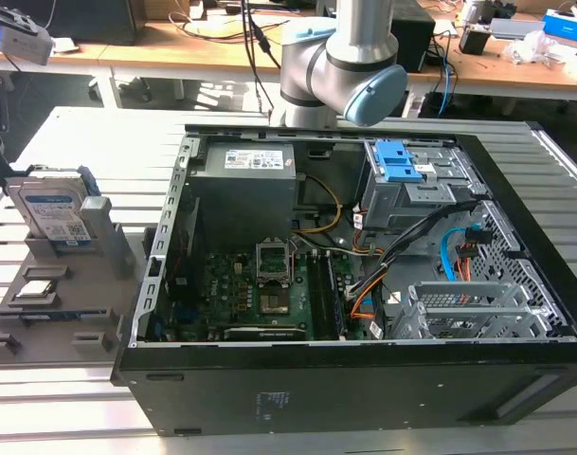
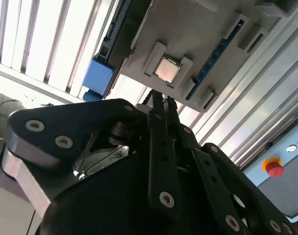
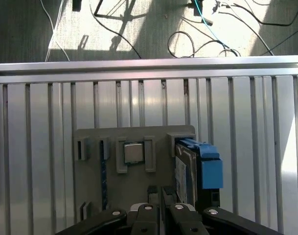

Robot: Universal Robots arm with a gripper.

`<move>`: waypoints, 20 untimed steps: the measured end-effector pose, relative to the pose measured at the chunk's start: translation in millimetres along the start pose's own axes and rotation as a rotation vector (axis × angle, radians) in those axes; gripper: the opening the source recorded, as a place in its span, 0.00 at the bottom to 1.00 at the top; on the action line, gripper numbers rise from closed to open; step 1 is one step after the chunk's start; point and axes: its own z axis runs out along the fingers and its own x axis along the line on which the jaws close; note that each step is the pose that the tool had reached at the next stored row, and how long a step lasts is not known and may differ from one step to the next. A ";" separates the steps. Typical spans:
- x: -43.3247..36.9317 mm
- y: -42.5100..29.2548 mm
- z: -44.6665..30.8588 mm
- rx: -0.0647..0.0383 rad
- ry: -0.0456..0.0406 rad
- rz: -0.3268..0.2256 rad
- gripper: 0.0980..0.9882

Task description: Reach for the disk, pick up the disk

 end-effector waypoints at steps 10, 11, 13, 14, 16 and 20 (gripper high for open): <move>-0.2 0.0 0.0 0.000 -0.0001 0.001 0.50; -0.8 0.0 0.0 0.000 0.0000 0.001 0.50; -3.1 0.1 0.0 0.000 0.0000 0.001 0.50; -5.4 0.2 0.0 0.000 0.0000 0.001 0.50; -15.0 0.5 0.0 0.000 0.0001 0.001 0.50; -28.1 0.9 0.0 0.000 0.0001 0.001 0.50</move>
